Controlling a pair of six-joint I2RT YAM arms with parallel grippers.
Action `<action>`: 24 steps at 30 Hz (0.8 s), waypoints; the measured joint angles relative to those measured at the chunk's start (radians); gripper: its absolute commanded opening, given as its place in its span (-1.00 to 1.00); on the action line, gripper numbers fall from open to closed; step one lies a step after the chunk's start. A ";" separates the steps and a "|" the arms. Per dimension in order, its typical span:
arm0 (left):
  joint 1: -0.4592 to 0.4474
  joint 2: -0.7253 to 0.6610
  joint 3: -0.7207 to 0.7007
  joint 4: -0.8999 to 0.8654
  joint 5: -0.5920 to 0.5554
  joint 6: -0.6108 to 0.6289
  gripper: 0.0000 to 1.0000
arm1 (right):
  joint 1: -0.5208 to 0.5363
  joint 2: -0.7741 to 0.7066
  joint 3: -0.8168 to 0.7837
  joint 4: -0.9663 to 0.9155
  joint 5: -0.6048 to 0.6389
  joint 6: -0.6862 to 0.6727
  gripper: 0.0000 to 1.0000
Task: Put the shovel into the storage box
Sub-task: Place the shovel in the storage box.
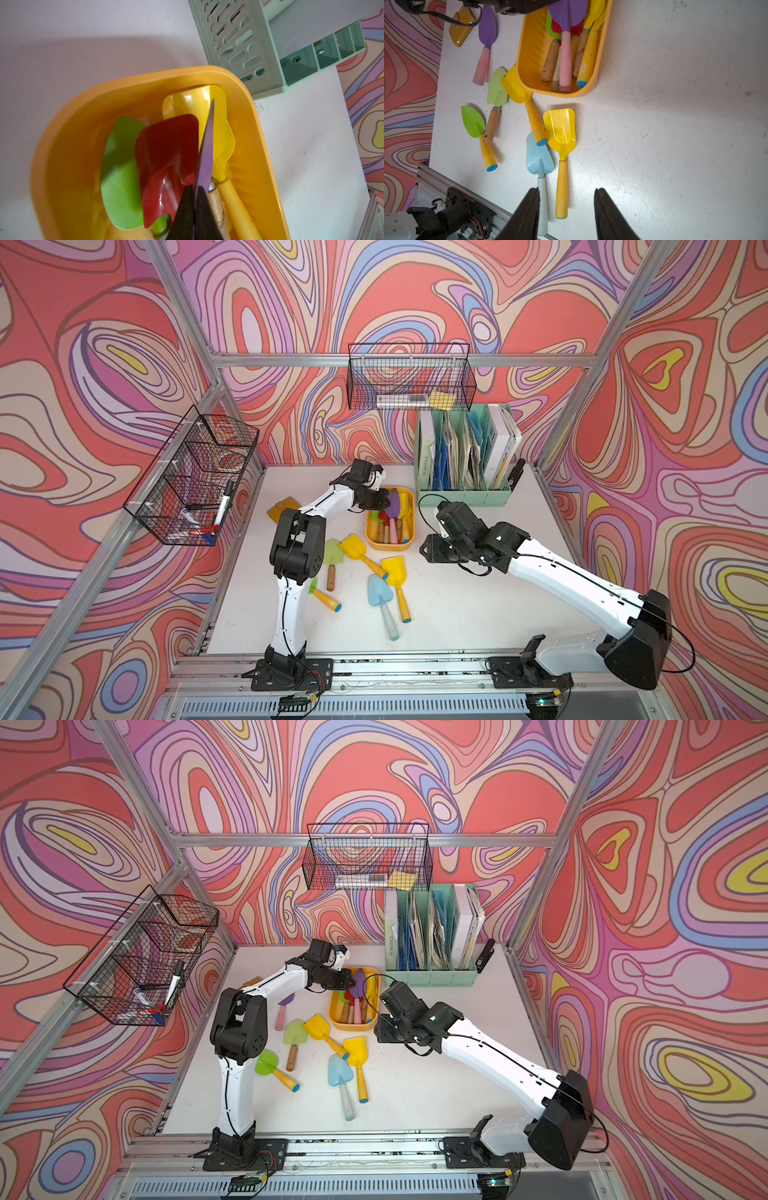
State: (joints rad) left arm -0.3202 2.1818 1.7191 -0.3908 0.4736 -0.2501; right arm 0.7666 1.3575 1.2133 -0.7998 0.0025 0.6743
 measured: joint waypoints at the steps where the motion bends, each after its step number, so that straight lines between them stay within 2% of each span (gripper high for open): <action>1: 0.000 0.005 0.001 0.000 -0.001 0.000 -1.00 | 0.000 0.000 -0.002 0.000 0.000 0.000 -0.11; 11: 0.000 0.046 0.023 -0.014 -0.001 0.003 -0.72 | 0.000 0.000 -0.005 0.000 0.000 0.000 -0.12; 17: 0.000 0.056 0.023 -0.029 -0.001 0.004 -0.31 | 0.000 0.000 -0.010 0.002 -0.001 0.000 -0.11; 24: -0.004 0.056 0.027 -0.033 0.003 0.003 -0.17 | 0.000 0.000 -0.015 0.005 -0.003 0.000 -0.12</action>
State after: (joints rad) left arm -0.3241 2.2375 1.7462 -0.4240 0.4763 -0.2474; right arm 0.7662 1.3575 1.1980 -0.7952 -0.0010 0.6746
